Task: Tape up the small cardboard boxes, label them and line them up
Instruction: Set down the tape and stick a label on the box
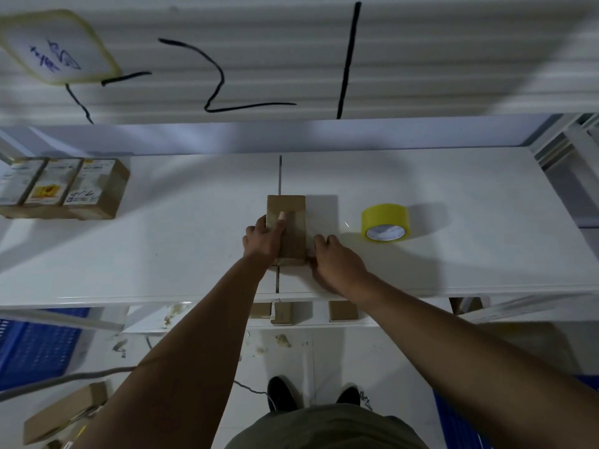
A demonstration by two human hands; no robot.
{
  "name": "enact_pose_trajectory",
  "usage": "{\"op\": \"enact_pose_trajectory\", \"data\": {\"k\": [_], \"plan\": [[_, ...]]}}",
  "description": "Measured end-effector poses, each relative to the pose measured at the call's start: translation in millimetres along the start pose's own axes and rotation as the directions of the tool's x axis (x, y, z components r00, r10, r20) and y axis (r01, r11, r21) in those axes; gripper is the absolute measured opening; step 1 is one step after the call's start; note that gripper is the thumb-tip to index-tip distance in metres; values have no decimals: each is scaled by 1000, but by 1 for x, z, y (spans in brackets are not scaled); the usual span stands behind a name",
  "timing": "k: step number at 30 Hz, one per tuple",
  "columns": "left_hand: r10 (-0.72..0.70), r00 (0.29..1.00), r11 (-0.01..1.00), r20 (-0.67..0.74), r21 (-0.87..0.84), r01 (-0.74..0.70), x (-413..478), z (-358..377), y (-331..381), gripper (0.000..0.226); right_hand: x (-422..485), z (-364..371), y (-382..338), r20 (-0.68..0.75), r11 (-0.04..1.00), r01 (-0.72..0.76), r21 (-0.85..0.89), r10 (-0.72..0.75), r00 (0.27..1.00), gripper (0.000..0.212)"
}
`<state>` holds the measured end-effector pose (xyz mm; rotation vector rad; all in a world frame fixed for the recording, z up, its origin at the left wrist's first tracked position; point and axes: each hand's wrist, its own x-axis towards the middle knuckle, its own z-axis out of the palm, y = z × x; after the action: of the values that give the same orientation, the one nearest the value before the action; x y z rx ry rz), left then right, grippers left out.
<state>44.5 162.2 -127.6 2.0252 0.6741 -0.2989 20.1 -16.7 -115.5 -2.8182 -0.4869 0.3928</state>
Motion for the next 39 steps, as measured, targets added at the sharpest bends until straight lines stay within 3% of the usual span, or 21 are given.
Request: {"op": "enact_pose_trajectory", "data": {"k": [3,7,11,14,25,28,30,32,33,35,37,39], "plan": [[3,1000,1000,3,-4,-3,1,1,-2,80,-4,9,2,8,997,-63,44,62,998,39],[6,1000,1000,-1,14,-6,2,1,-2,79,0,-1,6,0,958,-125,260,129,992,20],[20,1000,1000,1,20,-20,1,1,-2,78,11,-16,9,-136,787,-167,594,303,943,21],[18,1000,1000,-2,25,-18,0,2,-2,77,26,-21,8,-129,717,-161,678,332,934,14],[30,1000,999,4,11,-30,-7,-1,1,74,41,-29,4,-147,876,-146,461,237,960,15],[30,1000,1000,2,10,-30,-8,-2,3,74,37,-33,5,-54,903,-174,393,211,976,8],[30,1000,1000,-3,0,-30,-9,-2,3,75,31,-29,8,77,855,-231,464,221,972,5],[32,999,999,-11,-21,-33,-11,-2,2,75,23,-23,13,113,806,-270,527,248,962,8],[31,999,999,-14,-37,-31,-12,-2,1,75,20,-20,17,79,827,-256,501,251,965,10],[30,1000,997,-11,-73,-30,-15,-3,0,76,12,-17,24,-34,945,-196,262,212,977,13],[32,999,994,0,-106,-32,-19,-6,-2,87,7,-15,27,-115,983,-172,68,179,977,28],[35,999,992,4,-124,-34,-22,-7,-6,103,6,-18,24,-189,977,-145,156,174,966,35]]}}
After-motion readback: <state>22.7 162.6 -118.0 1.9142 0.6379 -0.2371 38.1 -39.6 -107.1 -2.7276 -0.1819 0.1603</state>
